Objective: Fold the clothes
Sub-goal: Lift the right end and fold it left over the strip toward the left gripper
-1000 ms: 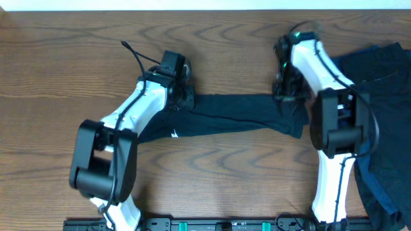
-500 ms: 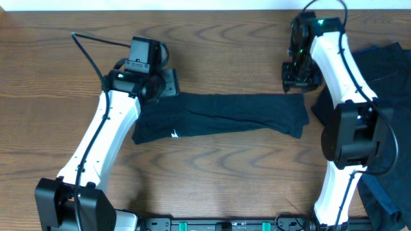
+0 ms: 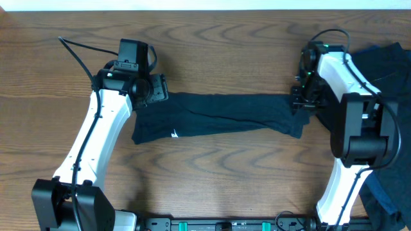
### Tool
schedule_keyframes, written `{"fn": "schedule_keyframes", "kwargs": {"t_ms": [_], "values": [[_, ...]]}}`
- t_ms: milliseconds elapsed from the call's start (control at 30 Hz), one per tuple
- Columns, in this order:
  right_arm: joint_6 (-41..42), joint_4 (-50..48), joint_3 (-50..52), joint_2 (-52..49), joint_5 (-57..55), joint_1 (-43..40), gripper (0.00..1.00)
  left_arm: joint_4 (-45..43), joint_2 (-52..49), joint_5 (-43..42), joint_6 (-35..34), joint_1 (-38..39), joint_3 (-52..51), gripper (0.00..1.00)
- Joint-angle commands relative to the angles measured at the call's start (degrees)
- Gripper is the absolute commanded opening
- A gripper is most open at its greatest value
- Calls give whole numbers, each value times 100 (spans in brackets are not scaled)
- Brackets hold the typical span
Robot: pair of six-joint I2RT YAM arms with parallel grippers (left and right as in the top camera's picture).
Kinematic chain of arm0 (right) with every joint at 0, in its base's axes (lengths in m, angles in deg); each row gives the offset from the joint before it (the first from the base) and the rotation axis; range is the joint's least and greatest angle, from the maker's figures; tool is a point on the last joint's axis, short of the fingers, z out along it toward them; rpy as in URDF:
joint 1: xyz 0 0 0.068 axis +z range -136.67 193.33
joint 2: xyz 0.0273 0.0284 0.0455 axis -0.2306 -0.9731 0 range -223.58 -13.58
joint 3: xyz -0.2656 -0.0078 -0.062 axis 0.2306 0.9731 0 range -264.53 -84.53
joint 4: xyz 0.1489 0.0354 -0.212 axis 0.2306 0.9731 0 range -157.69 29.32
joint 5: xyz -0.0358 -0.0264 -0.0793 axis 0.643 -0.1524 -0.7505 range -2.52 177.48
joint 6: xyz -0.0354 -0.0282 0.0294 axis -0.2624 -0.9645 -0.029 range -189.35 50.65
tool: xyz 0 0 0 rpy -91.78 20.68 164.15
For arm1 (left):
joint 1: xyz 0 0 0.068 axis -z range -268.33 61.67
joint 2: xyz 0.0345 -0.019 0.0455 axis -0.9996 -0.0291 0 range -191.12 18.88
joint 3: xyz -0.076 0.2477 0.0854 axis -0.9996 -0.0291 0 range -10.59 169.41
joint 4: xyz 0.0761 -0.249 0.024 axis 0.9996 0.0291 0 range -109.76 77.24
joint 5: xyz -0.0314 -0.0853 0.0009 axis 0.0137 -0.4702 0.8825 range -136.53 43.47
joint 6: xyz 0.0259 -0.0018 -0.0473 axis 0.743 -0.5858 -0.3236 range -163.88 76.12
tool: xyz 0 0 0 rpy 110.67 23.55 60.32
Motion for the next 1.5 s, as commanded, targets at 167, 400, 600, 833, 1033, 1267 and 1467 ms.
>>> {"fn": "schedule_keyframes", "kwargs": {"t_ms": [167, 400, 600, 833, 1033, 1267, 1467], "values": [[-219, -181, 81, -20, 291, -166, 51, 11, -22, 234, 98, -35, -96, 74], [-212, -354, 81, -20, 660, -153, 54, -175, -22, 234, 98, -35, -96, 75], [-214, -437, 90, -22, 695, -153, 56, -330, -22, 234, 98, -35, -98, 75], [-219, -837, 343, -22, 437, -149, 61, -332, -22, 234, 98, -35, -98, 75], [-221, -1285, 754, -22, 264, -155, 60, -334, -22, 234, 98, -35, -98, 75], [-216, -1274, 682, -22, 267, -153, 34, -354, -22, 234, 98, -35, -98, 75], [-219, -1130, 293, -22, 201, -186, 6, -354, -22, 234, 98, -35, -96, 76]]}}
